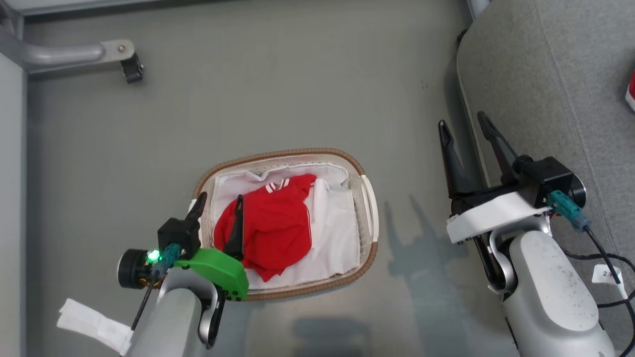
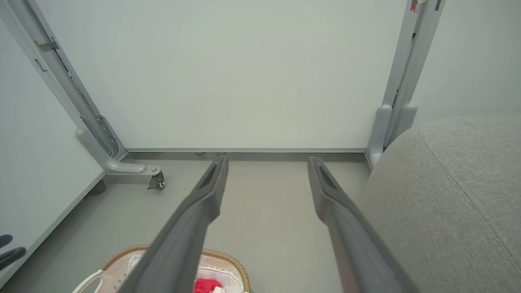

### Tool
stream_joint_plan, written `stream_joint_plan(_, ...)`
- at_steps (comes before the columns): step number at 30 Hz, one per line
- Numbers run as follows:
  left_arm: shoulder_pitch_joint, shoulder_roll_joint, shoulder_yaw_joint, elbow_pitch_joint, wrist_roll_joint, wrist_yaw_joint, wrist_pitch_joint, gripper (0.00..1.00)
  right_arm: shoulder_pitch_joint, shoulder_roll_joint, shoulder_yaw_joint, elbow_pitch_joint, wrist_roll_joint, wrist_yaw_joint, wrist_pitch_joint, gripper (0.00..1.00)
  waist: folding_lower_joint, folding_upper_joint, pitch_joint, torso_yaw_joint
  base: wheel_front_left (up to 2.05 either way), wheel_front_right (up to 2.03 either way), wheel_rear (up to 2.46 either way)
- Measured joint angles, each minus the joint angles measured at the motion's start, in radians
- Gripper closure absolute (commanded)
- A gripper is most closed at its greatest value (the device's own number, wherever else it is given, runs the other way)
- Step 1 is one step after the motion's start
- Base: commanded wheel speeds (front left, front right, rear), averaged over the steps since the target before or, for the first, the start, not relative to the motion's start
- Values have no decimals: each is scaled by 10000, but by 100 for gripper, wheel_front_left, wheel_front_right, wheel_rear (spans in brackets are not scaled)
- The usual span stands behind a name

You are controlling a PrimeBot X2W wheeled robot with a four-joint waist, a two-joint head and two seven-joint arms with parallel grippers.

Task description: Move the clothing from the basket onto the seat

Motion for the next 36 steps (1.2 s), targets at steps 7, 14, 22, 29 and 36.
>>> stream_joint_plan(7,-1295,-6,-180,1588,485,-84,2,0,-457,-6,192,-353,150,0,0,0,0,0,1358,-330,0,0,0)
stream_joint_plan(14,-2670,79,-522,3442,1085,-150,0,0,-839,-4,320,-520,297,0,0,0,0,0,2532,-654,0,0,0)
stream_joint_plan(22,-3617,389,-989,5275,1682,198,2,0,-1016,-2,401,-548,508,0,0,0,1,0,3448,-1062,0,0,0)
stream_joint_plan(29,-4335,514,-1503,6303,2205,686,63,0,-1017,-4,389,-531,600,0,0,0,1,0,3968,-1341,0,0,0)
stream_joint_plan(36,-4883,683,-2042,6688,2621,1087,769,0,-1105,0,504,-577,732,0,0,0,1,0,4310,-1482,0,0,0)
